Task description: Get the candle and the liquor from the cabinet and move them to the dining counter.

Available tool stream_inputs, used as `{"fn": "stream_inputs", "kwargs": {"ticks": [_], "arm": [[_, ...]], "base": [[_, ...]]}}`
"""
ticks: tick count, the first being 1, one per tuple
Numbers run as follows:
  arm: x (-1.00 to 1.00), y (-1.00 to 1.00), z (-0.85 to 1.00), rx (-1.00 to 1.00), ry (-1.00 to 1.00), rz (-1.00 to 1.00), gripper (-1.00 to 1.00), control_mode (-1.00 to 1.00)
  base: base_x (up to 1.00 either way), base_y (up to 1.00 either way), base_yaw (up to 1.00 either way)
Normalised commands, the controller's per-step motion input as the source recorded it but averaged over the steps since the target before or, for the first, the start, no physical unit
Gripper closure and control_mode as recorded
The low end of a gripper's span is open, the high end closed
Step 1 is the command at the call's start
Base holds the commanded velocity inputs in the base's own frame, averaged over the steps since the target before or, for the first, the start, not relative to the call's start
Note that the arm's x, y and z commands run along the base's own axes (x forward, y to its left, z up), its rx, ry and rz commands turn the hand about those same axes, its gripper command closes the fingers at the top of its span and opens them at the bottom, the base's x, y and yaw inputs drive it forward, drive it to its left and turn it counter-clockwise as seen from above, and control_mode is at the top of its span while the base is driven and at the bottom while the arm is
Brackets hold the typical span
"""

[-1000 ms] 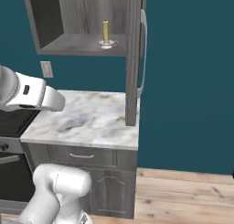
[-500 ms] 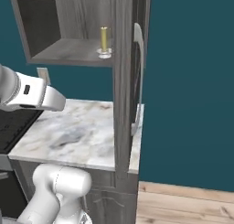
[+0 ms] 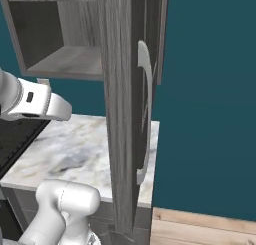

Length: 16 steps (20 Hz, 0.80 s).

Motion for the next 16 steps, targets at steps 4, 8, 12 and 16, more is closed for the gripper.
{"fn": "stream_inputs", "kwargs": {"ticks": [4, 8, 12, 16], "arm": [[0.0, 0.0, 0.0, 0.0, 0.0, 0.0, -1.0, 1.0], [0.0, 0.0, 0.0, 0.0, 0.0, 0.0, -1.0, 1.0], [0.0, 0.0, 0.05, 0.0, -0.01, 0.0, -1.0, -1.0], [0.0, 0.0, 0.38, 0.0, -0.25, 0.0, -1.0, -1.0]], "base": [[0.18, 0.0, 0.0], [0.04, 0.0, 0.0], [0.0, 0.0, 0.0], [0.0, 0.0, 0.0]]}}
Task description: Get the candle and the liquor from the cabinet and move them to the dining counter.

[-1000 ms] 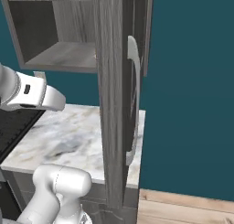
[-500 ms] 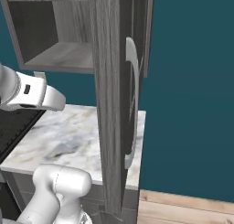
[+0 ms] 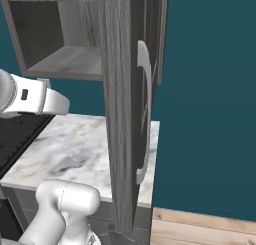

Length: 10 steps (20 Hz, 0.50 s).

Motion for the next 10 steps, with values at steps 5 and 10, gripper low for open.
{"fn": "stream_inputs", "kwargs": {"ticks": [5, 10], "arm": [[0.0, 0.0, 0.53, 0.0, -0.33, 0.0, -1.0, -1.0], [0.0, -0.01, 0.35, 0.01, -0.21, 0.0, -1.0, -1.0]], "base": [[0.0, 0.0, 0.0], [0.0, 0.0, 0.0]]}}
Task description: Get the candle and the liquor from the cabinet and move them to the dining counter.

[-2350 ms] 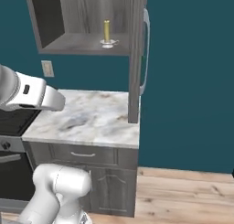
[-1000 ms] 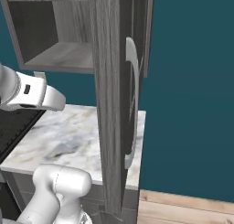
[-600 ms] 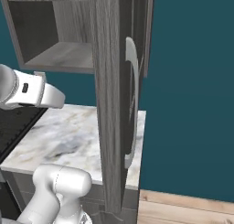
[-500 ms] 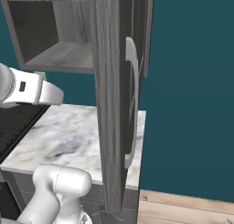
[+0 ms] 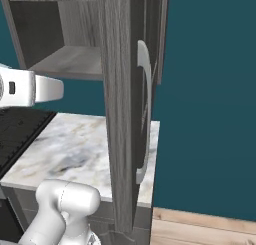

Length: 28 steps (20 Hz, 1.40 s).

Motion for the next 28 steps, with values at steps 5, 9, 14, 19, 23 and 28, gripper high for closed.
{"fn": "stream_inputs", "kwargs": {"ticks": [5, 9, 14, 19, 23, 28], "arm": [[0.0, -0.05, 0.23, 0.01, -0.13, 0.0, -1.0, -1.0], [0.0, -0.02, 0.17, 0.02, -0.11, 0.0, -1.0, -1.0], [0.05, 0.0, 0.02, 0.01, -0.06, 0.0, -1.0, -1.0], [0.17, 0.0, 0.0, 0.0, -0.09, 0.0, -1.0, -1.0], [0.22, 0.0, 0.0, 0.0, -0.08, 0.0, -1.0, -1.0], [0.24, 0.0, 0.0, 0.0, -0.03, 0.0, -1.0, -1.0]], "base": [[0.0, 0.0, 0.0], [0.0, 0.0, 0.0], [0.0, 0.0, 0.0], [0.0, 0.0, 0.0], [0.0, 0.0, 0.0], [0.0, 0.0, 0.0]]}}
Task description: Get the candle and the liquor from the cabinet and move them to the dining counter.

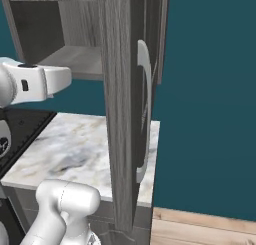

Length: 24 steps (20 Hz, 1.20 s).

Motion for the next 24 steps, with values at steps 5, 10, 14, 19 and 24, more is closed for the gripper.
{"fn": "stream_inputs", "kwargs": {"ticks": [5, 10, 14, 19, 24], "arm": [[0.14, 0.0, 0.0, 0.0, 0.0, 0.0, -1.0, -1.0], [0.2, 0.0, 0.0, 0.0, 0.0, 0.0, -1.0, -1.0], [0.26, 0.0, 0.0, 0.0, 0.0, 0.0, -1.0, -1.0], [0.38, 0.0, 0.0, 0.0, 0.0, 0.0, -1.0, -1.0], [0.47, -0.01, 0.0, 0.01, 0.0, 0.0, -1.0, -1.0]], "base": [[0.0, 0.0, 0.0], [0.0, 0.0, 0.0], [0.0, 0.0, 0.0], [0.0, 0.0, 0.0], [0.0, 0.0, 0.0]]}}
